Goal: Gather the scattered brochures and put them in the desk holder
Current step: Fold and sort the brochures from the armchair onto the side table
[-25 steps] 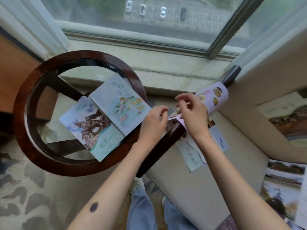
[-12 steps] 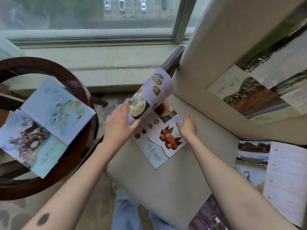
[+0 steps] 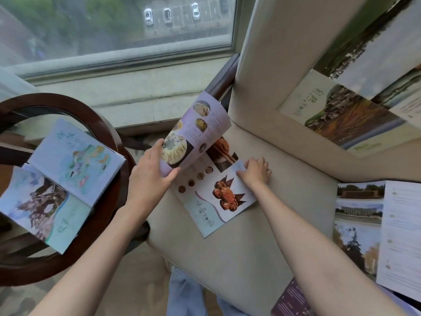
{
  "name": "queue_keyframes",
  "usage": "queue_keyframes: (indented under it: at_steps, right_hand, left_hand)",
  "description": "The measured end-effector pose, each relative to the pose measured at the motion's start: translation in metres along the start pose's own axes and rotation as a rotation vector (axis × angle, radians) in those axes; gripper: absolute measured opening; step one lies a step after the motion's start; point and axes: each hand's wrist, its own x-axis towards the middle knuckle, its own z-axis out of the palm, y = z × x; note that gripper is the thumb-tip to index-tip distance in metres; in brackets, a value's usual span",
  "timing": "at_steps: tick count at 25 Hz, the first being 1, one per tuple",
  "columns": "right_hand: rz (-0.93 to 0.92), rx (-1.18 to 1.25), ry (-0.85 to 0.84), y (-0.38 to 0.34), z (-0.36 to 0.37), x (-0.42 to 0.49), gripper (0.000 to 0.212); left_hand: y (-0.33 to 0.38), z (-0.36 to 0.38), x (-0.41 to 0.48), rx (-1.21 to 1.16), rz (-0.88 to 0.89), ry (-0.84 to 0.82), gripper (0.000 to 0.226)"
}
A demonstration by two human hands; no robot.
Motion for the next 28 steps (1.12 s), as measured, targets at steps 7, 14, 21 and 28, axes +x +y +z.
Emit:
queue_keyframes:
  at_steps: [7, 14, 21, 28]
  right_hand:
    - [-0.108, 0.681, -0.442, 0.019, -0.084, -0.045, 0.025]
    - [-0.362, 0.710, -0.708, 0.008, -0.178, -0.092, 0.014]
    - [-0.700, 0.709, -0.608, -0.039, -0.221, -0.153, 0.014]
    - [-0.722, 0.716, -0.432, -0.051, -0.220, -0.162, 0.013]
  left_hand:
    - [0.002, -0.029, -0.002, 0.048, -0.076, -0.011, 0.080]
    - [0.042, -0.068, -0.010, -0.015, 0.079, 0.049, 0.063]
    - [0.129, -0.081, -0.063, -0.518, 0.234, -0.371, 0.060]
    - [0.122, -0.109, -0.069, -0.468, 0.197, -0.236, 0.025]
